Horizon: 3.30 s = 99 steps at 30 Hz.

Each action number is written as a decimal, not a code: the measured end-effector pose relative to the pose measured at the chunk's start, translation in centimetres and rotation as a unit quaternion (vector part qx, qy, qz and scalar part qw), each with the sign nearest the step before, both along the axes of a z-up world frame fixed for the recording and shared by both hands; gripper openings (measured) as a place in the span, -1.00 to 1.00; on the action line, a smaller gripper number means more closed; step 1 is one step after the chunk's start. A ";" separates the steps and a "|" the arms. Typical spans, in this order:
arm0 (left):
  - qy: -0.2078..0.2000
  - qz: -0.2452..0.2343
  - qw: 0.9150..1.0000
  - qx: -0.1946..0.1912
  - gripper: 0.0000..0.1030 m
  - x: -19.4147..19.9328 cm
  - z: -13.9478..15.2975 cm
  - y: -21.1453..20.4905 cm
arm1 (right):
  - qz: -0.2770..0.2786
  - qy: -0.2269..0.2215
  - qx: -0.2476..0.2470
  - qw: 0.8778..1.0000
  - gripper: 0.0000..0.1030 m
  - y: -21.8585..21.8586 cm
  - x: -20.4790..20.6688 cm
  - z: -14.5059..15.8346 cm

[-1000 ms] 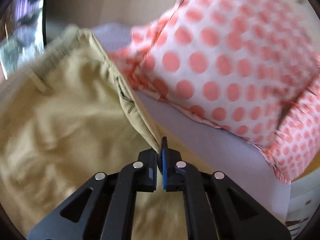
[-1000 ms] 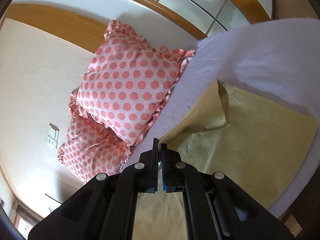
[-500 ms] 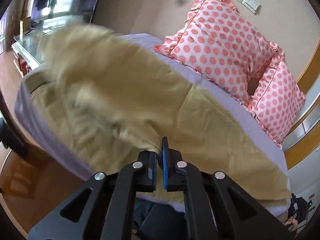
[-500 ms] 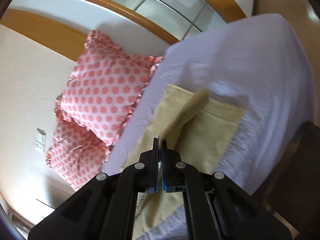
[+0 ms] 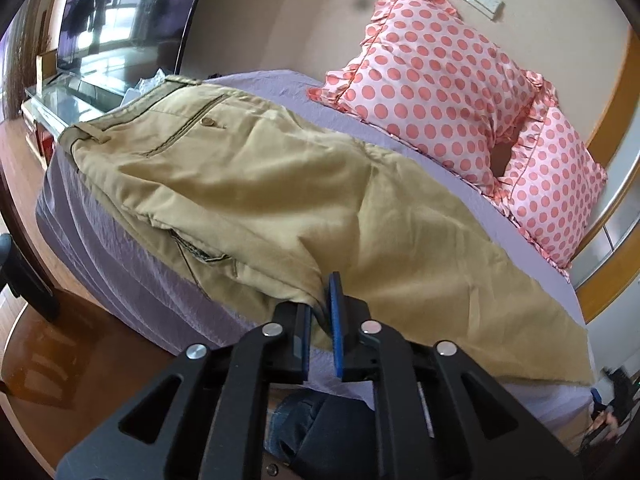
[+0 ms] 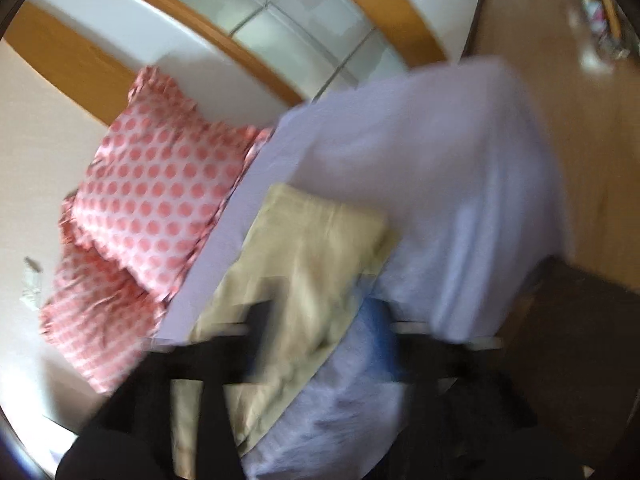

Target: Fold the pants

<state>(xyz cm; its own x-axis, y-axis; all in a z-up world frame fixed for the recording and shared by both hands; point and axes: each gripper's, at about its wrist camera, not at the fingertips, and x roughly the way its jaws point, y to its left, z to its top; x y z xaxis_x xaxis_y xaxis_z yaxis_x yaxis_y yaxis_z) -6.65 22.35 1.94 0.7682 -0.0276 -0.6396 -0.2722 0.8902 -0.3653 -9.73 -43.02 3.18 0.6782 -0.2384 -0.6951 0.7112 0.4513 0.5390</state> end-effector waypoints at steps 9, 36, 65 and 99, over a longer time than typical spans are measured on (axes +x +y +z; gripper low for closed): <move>-0.024 -0.007 1.000 -0.003 -0.48 -2.8 -0.6 0.0 | 0.023 0.031 -0.028 0.999 -0.06 0.1 1.6 -1.7; -0.080 -0.043 0.995 -0.046 0.35 -4.8 -2.0 1.1 | 0.664 -0.033 -0.029 0.746 0.17 34.0 13.4 2.8; -0.031 0.171 0.984 -0.047 -0.85 2.4 1.1 13.7 | 0.652 -0.043 0.066 0.754 0.42 31.4 14.1 1.9; -0.098 -0.521 0.835 0.146 -0.55 2.9 3.6 -28.1 | 0.461 0.041 0.149 0.874 0.52 11.7 18.5 0.2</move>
<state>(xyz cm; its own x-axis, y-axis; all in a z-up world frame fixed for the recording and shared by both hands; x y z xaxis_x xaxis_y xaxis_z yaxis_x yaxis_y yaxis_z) -3.77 -5.80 5.52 0.5150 -0.6111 -0.6011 0.7450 0.6659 -0.0388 8.75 -31.34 3.39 0.4316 0.5824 -0.6889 0.1610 0.7017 0.6941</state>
